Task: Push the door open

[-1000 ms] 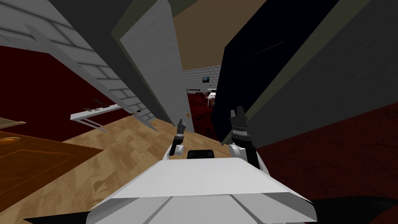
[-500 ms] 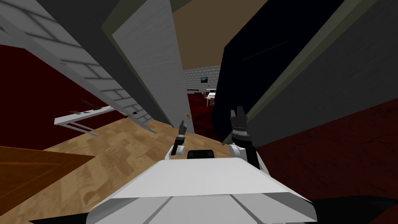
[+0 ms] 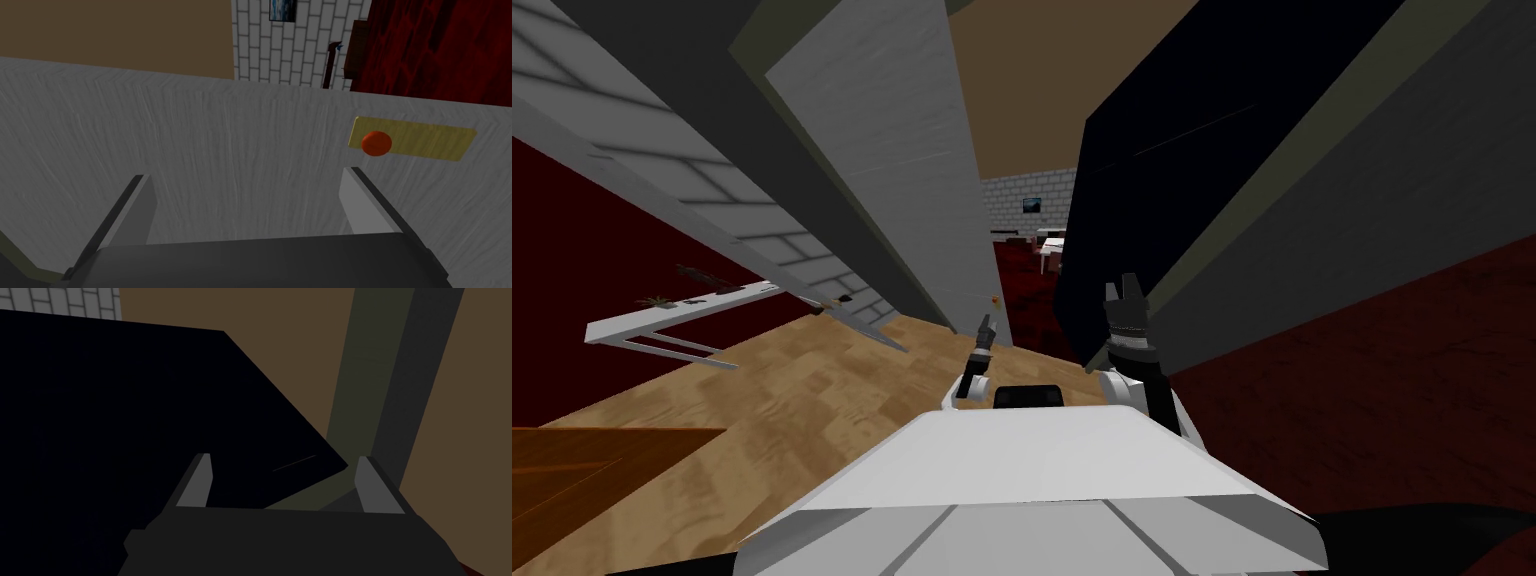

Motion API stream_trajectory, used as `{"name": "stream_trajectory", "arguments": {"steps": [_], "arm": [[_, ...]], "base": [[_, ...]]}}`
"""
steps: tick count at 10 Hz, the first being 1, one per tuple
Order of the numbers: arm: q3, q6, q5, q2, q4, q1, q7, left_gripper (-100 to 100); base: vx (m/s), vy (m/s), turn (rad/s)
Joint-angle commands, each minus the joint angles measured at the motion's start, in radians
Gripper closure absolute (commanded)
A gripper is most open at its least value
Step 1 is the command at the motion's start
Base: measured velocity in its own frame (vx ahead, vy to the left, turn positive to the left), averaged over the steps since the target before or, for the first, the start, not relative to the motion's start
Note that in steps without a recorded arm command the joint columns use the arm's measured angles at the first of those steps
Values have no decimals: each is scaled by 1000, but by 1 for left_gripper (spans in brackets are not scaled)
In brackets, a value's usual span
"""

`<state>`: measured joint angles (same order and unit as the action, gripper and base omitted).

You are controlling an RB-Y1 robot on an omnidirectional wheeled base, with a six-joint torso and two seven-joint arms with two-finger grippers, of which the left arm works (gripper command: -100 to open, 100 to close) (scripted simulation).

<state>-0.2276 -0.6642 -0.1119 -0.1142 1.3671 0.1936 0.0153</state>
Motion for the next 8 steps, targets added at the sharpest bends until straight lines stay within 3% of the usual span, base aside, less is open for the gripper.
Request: {"name": "stream_trajectory", "arguments": {"steps": [1, 2, 4, 5, 8], "arm": [[-9, -9, -13, -3, -50, -19, -7, -100], [-9, -9, -13, -3, -57, -19, -7, -100], [-20, -20, -28, -6, -121, -41, -15, -100], [-20, -20, -28, -6, -121, -41, -15, -100], [-36, -35, -49, -11, -209, -70, -26, -100]], "base": [[79, 139, -105], [49, 87, -22], [43, 67, -69], [34, 61, -42], [45, 83, -86]]}}
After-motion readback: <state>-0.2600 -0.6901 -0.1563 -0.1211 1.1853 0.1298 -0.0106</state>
